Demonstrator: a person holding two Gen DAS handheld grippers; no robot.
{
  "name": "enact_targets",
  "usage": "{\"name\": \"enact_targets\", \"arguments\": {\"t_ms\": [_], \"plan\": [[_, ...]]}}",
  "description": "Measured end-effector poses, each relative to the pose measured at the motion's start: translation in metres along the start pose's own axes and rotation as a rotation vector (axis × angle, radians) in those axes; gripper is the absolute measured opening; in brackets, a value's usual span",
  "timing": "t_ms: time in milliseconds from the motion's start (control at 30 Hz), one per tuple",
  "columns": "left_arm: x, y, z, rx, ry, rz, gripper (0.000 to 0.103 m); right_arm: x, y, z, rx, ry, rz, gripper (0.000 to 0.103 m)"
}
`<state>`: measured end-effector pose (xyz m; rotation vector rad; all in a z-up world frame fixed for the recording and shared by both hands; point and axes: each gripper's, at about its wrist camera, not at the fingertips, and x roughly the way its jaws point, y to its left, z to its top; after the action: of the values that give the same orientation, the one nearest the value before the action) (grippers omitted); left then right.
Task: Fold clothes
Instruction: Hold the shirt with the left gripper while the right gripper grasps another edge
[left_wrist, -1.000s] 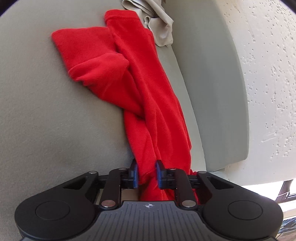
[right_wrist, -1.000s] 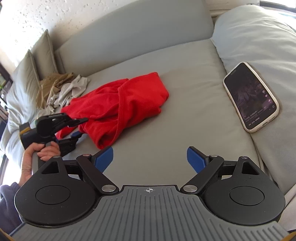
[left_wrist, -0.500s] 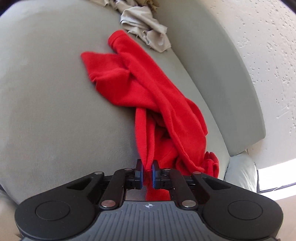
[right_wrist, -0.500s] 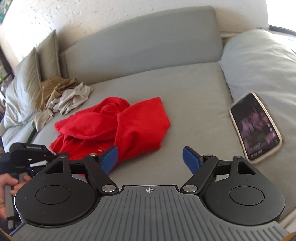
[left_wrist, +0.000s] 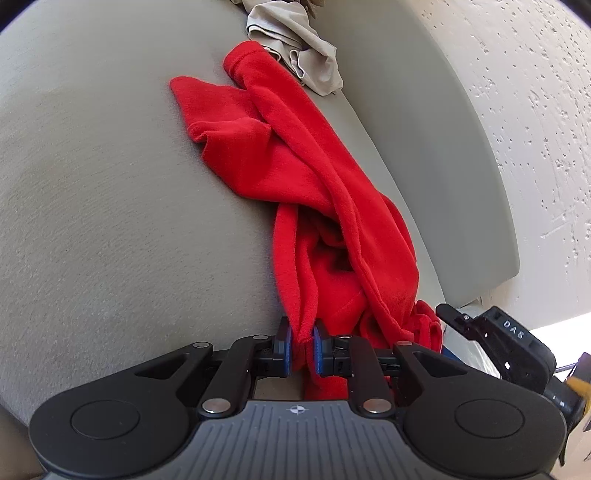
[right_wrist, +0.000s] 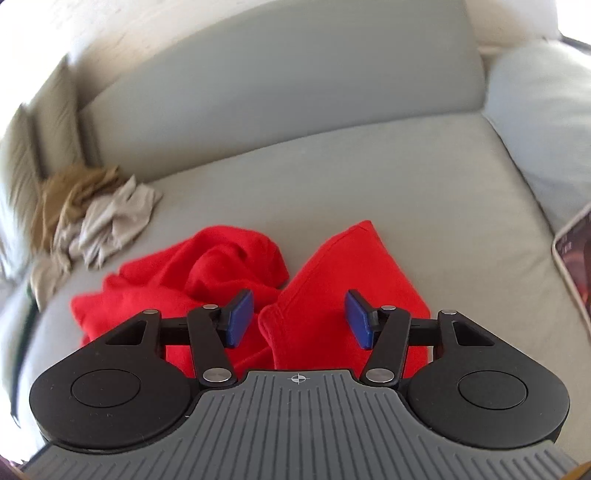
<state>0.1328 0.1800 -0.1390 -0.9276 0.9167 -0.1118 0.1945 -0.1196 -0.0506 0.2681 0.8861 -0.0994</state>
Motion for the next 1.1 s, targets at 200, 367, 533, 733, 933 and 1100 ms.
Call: {"name": "enact_targets", "arguments": {"t_ms": [200,367,533,733,933,1100], "plan": [[0.006,-0.002,0.003,0.036,-0.001,0.003,0.017,0.032,-0.002,0.02,0.165,0.093,-0.08,0.055],[0.009,0.0,0.005,0.046,0.005,-0.011,0.018,0.021,-0.019,0.016,0.171,0.079,-0.127,0.004],[0.006,-0.003,0.003,0.064,-0.005,-0.011,0.01,-0.038,-0.076,0.0,0.243,-0.055,-0.157,0.004],[-0.047,-0.014,-0.009,0.016,-0.051,-0.041,0.008,-0.088,-0.147,-0.052,0.335,-0.023,-0.113,0.003],[-0.056,-0.02,-0.031,0.118,-0.021,0.116,0.006,-0.091,-0.17,-0.112,0.353,0.163,0.027,0.015],[-0.054,0.002,-0.032,-0.004,-0.079,0.063,0.037,-0.102,-0.194,-0.131,0.482,0.065,0.159,0.067]]}}
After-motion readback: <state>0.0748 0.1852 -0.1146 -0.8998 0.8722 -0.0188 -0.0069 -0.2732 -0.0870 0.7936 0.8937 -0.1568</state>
